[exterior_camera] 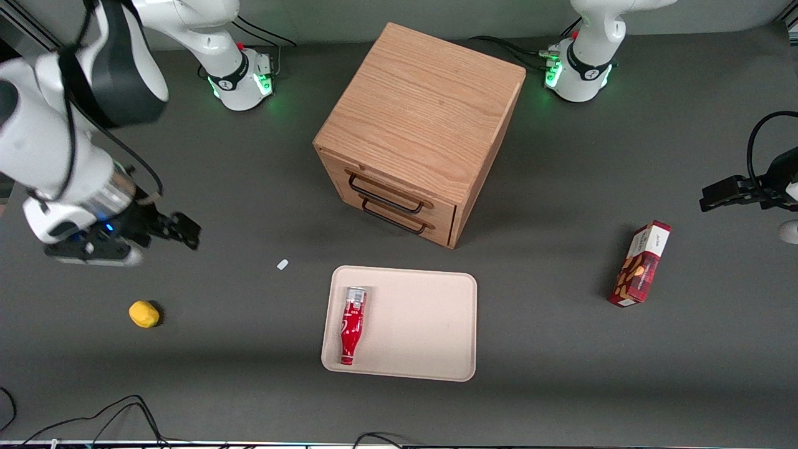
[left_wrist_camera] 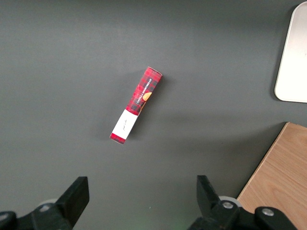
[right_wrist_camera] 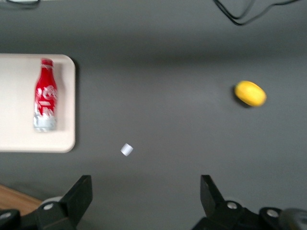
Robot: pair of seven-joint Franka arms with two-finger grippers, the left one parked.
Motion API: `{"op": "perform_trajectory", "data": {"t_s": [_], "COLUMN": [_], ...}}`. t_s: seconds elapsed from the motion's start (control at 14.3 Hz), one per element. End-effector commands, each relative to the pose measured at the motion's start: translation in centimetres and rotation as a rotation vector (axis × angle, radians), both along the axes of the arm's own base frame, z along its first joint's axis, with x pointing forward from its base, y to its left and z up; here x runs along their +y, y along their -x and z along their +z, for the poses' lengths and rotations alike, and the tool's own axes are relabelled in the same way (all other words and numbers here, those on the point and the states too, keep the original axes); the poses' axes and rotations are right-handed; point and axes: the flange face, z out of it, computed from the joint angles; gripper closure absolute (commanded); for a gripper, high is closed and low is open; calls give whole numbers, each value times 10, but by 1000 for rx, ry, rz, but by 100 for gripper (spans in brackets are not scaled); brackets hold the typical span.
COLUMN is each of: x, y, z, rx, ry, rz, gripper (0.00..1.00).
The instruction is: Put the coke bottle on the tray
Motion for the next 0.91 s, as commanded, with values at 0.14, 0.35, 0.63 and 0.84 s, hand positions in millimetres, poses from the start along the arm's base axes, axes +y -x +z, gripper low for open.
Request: {"op": "perform_trajectory", "data": {"t_s": [0.14, 0.35, 0.63, 0.84], "x": [-49, -56, -52, -57], "y": [69, 72, 65, 61], "z": [39, 57, 67, 67], "rx": [50, 64, 79, 87], "ry": [-86, -94, -87, -28], "rz": [10, 40, 30, 22], "gripper": [0, 0, 0, 0]}}
